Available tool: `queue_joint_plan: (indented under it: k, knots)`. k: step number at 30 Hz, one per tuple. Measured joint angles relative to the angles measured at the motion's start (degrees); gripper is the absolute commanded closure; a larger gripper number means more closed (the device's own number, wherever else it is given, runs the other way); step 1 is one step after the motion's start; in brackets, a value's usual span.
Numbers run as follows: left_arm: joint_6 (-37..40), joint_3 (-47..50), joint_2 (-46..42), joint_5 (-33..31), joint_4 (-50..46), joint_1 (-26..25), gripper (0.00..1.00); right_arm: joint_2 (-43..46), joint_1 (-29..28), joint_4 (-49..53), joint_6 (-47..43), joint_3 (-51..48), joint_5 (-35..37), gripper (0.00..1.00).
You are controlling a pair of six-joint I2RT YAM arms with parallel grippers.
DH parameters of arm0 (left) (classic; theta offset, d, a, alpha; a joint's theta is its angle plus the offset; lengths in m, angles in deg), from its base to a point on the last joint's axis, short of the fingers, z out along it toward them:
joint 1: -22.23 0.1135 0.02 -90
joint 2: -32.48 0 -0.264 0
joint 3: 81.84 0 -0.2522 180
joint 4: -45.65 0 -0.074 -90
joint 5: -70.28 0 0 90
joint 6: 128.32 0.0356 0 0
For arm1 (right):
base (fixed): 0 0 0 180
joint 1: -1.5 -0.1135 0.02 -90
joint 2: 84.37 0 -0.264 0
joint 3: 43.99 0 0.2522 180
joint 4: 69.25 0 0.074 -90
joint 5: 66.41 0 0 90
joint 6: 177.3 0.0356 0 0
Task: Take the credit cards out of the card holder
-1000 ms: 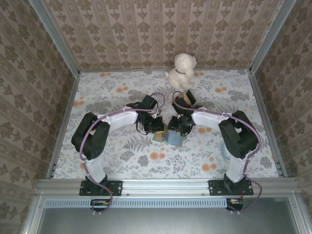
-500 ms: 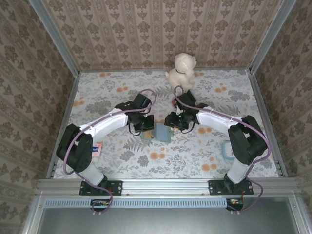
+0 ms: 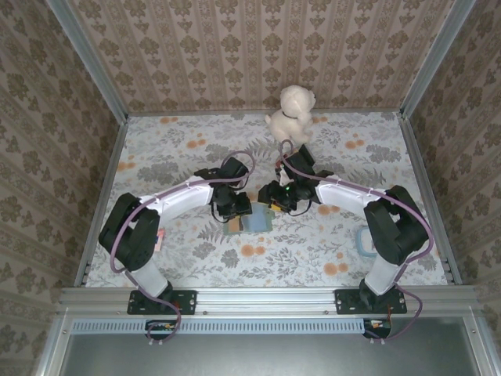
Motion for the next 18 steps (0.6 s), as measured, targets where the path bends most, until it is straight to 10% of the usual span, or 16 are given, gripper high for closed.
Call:
queue_joint_plan:
  k: [18]
  knots:
    - [0.04,2.05,-2.69,7.02,5.44,1.86,0.7,-1.6,-0.55,0.7,1.84,-0.11,5.2,0.6]
